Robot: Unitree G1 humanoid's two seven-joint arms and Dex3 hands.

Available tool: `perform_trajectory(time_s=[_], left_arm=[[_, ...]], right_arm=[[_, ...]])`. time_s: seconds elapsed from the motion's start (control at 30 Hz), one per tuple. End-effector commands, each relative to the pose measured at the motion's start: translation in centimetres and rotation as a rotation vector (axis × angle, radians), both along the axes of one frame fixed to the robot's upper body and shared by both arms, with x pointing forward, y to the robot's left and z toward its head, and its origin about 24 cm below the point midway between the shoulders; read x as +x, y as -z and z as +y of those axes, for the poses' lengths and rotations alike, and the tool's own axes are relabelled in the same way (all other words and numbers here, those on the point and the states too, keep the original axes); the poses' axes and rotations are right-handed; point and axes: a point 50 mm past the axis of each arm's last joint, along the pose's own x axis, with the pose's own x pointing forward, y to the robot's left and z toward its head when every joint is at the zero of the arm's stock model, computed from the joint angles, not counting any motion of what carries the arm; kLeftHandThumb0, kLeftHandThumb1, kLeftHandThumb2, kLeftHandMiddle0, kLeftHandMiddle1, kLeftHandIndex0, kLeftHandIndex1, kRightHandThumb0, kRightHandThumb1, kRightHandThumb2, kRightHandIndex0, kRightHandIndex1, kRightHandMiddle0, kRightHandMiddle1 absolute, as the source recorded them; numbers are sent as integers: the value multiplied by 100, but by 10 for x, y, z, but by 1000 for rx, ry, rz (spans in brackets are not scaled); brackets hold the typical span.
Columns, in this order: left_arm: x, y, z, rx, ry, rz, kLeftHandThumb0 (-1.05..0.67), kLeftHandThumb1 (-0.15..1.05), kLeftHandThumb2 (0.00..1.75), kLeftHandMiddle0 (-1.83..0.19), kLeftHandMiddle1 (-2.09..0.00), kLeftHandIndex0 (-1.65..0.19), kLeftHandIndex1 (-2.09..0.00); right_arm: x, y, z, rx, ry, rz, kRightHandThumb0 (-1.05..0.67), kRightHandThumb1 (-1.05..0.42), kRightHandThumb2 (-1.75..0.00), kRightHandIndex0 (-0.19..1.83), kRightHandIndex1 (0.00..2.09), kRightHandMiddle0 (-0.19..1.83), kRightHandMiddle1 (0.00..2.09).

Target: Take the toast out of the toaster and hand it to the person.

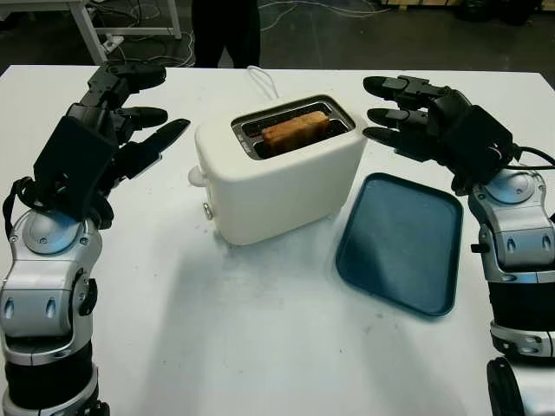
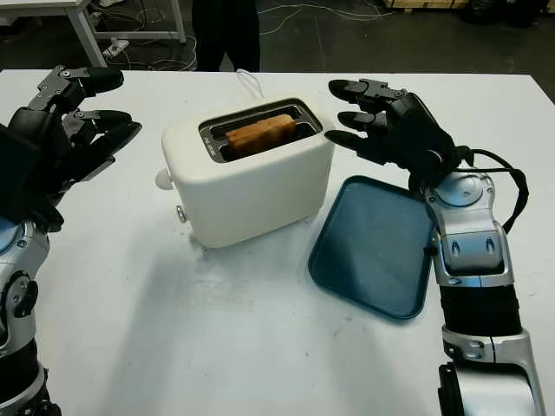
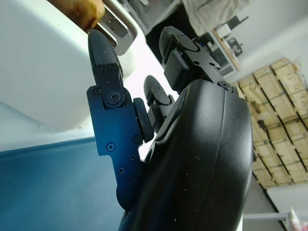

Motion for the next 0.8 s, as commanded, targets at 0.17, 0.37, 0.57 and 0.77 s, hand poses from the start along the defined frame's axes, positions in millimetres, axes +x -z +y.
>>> perform_trajectory(time_s=[0.17, 0.37, 0.57, 0.77], left_arm=[[0, -4, -1, 3, -2, -18, -65, 89, 0, 0, -119, -6, -95], [0, -3, -1, 5, -3, -15, -64, 90, 0, 0, -118, -6, -95], [0, -2, -1, -6, -9, -18, -64, 89, 0, 0, -119, -7, -95], [0, -2, 0, -2, -9, -23, -65, 89, 0, 0, -120, -7, -95]], right_arm=[[12, -64, 9, -90, -46, -296, -22, -73, -1, 66, 25, 65, 6], [14, -104, 41, -282, -148, -511, -24, -56, 0, 88, 39, 88, 16], [19, -108, 79, -551, -248, -586, -52, -51, 0, 90, 56, 98, 19], [24, -94, 102, -694, -323, -556, -44, -49, 0, 78, 60, 98, 15]])
